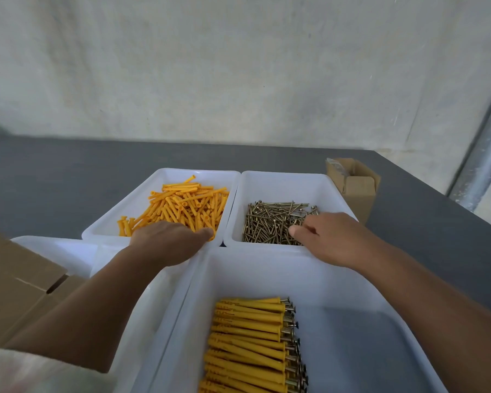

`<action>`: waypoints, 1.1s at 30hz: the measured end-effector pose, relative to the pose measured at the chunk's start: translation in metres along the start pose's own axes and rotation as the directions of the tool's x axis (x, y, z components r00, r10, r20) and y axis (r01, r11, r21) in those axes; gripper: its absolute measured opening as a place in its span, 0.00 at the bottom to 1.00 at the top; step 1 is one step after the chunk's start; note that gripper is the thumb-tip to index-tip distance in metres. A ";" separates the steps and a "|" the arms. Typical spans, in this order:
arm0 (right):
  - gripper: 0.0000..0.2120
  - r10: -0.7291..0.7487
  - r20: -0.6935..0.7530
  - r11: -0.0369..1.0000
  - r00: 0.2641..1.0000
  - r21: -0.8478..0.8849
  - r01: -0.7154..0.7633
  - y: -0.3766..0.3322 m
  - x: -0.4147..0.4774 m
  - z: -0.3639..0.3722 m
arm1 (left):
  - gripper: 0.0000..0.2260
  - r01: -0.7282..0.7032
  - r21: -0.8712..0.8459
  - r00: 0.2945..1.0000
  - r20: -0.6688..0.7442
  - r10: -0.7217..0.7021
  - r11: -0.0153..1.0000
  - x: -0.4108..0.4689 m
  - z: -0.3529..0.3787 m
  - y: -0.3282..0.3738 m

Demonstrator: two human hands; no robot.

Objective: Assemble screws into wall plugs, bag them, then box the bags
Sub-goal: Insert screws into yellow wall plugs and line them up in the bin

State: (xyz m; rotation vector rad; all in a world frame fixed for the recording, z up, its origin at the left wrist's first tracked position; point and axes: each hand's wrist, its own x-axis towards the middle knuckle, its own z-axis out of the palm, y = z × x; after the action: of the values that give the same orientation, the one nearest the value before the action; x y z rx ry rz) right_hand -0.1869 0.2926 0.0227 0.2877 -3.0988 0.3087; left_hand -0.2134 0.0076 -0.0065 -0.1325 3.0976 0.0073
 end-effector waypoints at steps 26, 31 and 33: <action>0.37 0.122 0.274 0.993 0.954 -0.035 -0.116 0.012 0.018 0.015 | 0.28 0.000 -0.070 0.997 -0.074 -0.005 0.998 0.005 0.004 -0.003; 0.38 0.132 0.276 0.991 0.952 -0.029 -0.129 0.011 0.017 0.014 | 0.23 -0.044 -0.108 0.988 -0.153 0.028 0.993 0.001 0.002 -0.002; 0.38 0.135 0.282 0.991 0.950 -0.027 -0.133 0.011 0.017 0.014 | 0.22 -0.061 -0.108 0.982 -0.186 0.040 0.992 -0.001 0.001 0.000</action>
State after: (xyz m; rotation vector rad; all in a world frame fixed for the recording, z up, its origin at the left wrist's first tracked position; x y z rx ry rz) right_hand -0.2058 0.2969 0.0074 0.1296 -3.4105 0.2807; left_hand -0.2121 0.0078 -0.0069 -0.0607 3.2842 0.1840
